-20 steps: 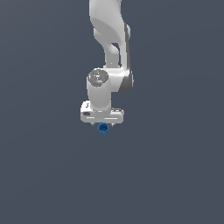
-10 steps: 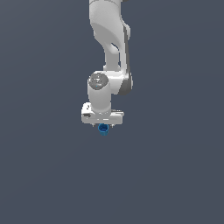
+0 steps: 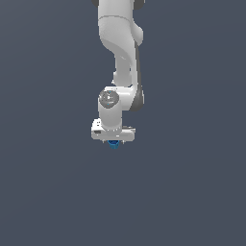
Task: Pick up the object and move it to a goal position.
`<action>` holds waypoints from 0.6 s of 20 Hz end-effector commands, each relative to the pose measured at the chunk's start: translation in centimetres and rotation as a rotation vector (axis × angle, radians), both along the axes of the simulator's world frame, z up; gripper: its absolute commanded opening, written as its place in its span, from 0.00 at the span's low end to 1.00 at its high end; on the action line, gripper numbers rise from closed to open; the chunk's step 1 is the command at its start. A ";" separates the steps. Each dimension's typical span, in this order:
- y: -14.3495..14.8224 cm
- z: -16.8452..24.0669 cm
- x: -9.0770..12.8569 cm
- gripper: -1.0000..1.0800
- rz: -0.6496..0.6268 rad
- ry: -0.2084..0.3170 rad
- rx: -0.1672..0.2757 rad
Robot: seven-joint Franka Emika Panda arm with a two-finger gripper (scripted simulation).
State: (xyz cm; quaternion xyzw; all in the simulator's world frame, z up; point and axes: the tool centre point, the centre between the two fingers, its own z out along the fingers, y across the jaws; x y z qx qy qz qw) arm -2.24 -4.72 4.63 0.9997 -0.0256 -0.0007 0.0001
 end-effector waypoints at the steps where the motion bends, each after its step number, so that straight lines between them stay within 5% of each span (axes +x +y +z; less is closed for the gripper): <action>1: 0.0 -0.5 0.1 0.96 0.000 -0.001 0.000; 3: 0.0 -0.6 0.1 0.96 0.000 -0.001 0.000; 4: 0.0 -0.6 0.1 0.00 0.000 -0.001 0.000; 12: 0.0 -0.6 0.1 0.00 0.000 -0.001 0.000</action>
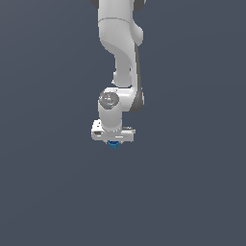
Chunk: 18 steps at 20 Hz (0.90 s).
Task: Pick up the object and move it to a goal position.
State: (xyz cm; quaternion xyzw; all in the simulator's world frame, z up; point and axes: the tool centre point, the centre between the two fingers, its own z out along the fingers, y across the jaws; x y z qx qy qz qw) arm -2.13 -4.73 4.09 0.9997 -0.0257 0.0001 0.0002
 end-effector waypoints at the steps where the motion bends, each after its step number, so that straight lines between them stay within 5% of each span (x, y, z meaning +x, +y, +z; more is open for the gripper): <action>1: 0.0 -0.1 0.0 0.00 0.000 0.000 0.000; 18: -2.9 5.5 -2.4 0.00 0.000 0.000 0.001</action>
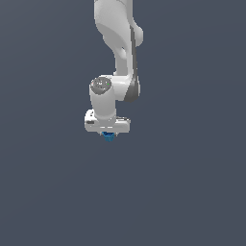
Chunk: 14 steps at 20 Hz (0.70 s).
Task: Pick up the object and move it to a goal position.
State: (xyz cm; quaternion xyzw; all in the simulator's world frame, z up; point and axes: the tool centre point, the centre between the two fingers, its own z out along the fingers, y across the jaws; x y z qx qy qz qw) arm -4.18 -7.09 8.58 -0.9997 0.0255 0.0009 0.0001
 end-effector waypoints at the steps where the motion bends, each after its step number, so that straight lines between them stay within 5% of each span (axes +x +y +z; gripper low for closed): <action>1: -0.9 1.8 -0.7 0.00 -0.001 -0.002 0.000; 14: -7.1 13.8 -5.7 0.00 -0.001 -0.002 0.002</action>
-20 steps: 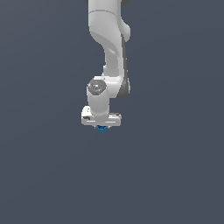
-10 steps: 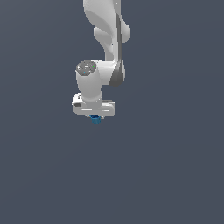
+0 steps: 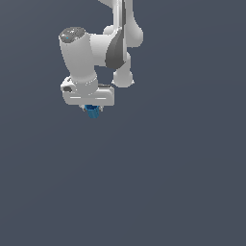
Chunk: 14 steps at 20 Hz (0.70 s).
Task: Pick up the object and move it to a goal position.
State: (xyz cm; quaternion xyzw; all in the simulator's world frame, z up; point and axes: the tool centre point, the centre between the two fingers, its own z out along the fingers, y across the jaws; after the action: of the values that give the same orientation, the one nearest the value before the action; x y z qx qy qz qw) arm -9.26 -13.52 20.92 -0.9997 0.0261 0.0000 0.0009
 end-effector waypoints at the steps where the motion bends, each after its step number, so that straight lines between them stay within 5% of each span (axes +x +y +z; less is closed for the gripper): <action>1: -1.2 2.4 -1.0 0.00 0.000 -0.001 0.000; 14: -5.3 10.1 -3.8 0.00 0.000 0.000 -0.001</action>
State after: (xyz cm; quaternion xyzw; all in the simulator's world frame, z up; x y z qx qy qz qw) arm -12.85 -18.55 30.47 -0.9997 0.0263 -0.0003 0.0007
